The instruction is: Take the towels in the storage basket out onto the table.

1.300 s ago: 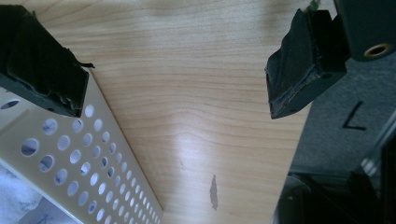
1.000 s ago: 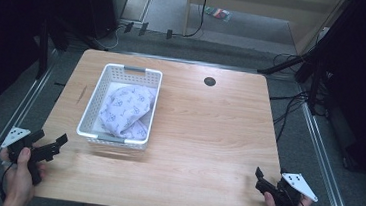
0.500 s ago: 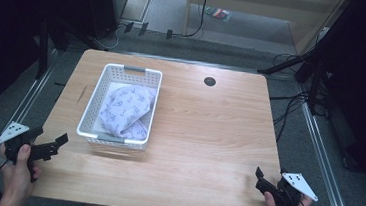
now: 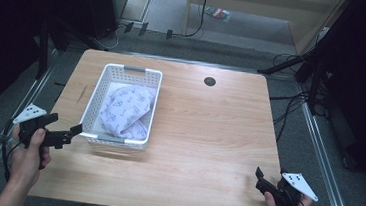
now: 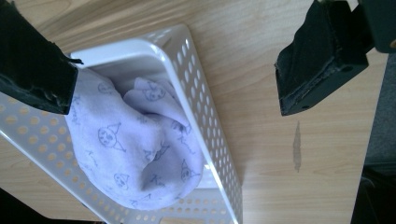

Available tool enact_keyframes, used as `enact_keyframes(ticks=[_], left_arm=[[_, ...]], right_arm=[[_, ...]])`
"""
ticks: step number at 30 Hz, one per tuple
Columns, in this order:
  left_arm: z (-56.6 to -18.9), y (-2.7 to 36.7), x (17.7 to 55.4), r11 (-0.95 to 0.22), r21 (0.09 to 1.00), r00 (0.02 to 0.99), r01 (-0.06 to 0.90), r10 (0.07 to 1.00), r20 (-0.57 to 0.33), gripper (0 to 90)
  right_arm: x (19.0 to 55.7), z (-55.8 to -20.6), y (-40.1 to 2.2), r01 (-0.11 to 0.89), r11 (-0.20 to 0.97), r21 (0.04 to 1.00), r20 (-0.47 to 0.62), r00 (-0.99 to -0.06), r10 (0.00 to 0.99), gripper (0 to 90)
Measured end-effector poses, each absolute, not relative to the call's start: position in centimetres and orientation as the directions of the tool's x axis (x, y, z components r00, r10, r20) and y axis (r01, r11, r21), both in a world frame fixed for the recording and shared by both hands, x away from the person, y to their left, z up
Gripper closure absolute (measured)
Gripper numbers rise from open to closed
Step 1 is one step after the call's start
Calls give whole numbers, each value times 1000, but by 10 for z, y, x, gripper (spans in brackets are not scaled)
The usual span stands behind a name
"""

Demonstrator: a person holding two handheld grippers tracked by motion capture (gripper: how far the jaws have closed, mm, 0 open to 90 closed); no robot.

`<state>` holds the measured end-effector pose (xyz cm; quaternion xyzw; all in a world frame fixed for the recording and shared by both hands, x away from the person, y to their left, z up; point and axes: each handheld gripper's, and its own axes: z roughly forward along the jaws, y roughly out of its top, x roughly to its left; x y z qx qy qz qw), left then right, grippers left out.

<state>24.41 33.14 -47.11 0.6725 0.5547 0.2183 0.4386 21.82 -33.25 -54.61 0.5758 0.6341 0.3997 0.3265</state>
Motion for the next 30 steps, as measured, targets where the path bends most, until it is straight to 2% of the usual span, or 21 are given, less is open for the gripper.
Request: enact_keyframes(ticks=[19,30], left_arm=[[-446,309,287,-86,771,329,631,930,-166,0],[-446,285,311,-143,720,356,679,922,-152,0]], right_arm=[[218,-546,-332,472,17,881,46,-122,991,130],[219,-546,-332,474,15,881,47,-120,992,130]])
